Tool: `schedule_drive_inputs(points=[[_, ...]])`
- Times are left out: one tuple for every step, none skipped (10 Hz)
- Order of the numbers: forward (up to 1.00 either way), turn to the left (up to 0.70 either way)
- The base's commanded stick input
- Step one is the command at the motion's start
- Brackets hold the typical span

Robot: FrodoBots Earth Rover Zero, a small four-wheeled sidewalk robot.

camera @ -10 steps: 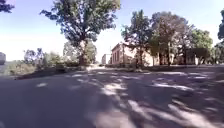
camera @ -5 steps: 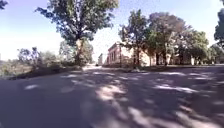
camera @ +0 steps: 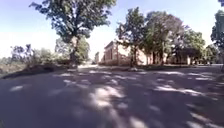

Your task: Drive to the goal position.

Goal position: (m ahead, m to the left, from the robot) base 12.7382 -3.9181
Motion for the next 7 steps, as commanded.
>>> schedule_drive_inputs(points=[[0.7, -0.14], [0.7, -0.14], [0.7, -0.14], [0.7, -0.14], [0.7, -0.14], [0.7, -0.14], [0.7, -0.14]])
